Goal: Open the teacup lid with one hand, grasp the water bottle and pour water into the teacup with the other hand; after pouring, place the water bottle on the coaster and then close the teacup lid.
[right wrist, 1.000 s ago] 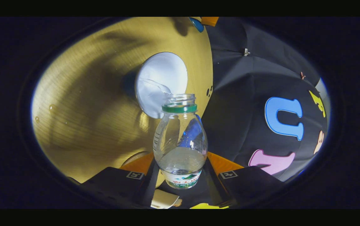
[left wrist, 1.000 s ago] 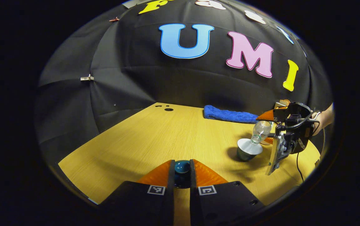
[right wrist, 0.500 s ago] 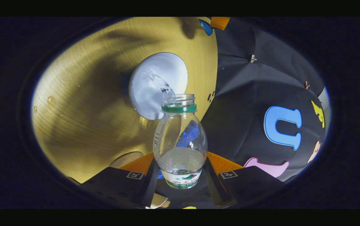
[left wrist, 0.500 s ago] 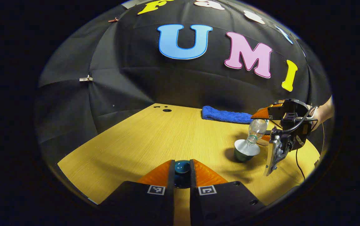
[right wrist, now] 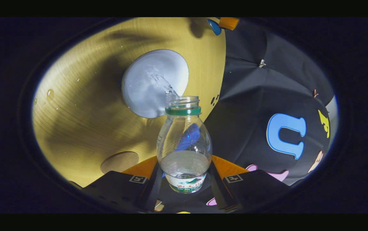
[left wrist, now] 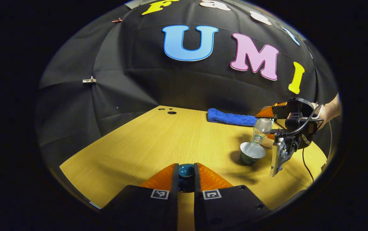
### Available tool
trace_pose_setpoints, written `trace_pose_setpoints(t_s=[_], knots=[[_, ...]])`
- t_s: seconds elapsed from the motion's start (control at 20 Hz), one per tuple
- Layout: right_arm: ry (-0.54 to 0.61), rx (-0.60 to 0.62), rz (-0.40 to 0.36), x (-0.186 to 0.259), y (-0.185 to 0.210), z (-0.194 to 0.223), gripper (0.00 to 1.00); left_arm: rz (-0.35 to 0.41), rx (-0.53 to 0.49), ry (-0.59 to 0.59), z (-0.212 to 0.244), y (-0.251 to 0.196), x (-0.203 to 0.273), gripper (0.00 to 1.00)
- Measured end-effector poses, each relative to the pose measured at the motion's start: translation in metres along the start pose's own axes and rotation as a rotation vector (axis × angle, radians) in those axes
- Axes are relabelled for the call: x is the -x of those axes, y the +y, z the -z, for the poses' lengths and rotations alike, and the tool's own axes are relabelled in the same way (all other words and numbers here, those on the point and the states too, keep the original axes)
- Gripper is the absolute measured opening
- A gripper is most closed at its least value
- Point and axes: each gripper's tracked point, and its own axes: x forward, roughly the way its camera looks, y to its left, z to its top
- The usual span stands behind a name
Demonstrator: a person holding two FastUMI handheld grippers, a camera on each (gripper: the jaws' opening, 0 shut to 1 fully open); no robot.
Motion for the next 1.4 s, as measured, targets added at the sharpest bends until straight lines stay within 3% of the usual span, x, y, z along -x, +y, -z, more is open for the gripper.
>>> trace_pose_setpoints(t_s=[0.05,0.15,1.05,1.1,1.15,1.2,1.4], knots=[[0.003,0.006,-0.001,0.0,-0.001,0.0,0.72,-0.002,-0.011,-0.001,0.002,0.0,0.0,0.24],[0.005,0.023,-0.005,-0.001,-0.003,0.002,0.72,0.001,-0.014,-0.003,0.001,0.0,0.0,0.27],[0.024,0.163,-0.01,0.008,-0.01,-0.002,0.72,-0.023,0.031,-0.001,0.005,-0.003,0.01,0.24],[0.024,0.175,-0.011,0.009,-0.01,-0.002,0.67,-0.022,0.025,0.0,0.005,-0.002,0.011,0.24],[0.022,0.185,-0.01,0.008,-0.011,-0.003,0.72,-0.024,0.019,0.002,0.008,-0.001,0.014,0.24],[0.017,0.196,-0.012,0.009,-0.011,-0.004,0.72,-0.028,0.016,0.002,0.008,0.001,0.016,0.27],[0.017,0.231,-0.022,0.008,-0.015,-0.002,0.72,-0.043,0.02,0.002,0.007,0.008,0.017,0.24]])
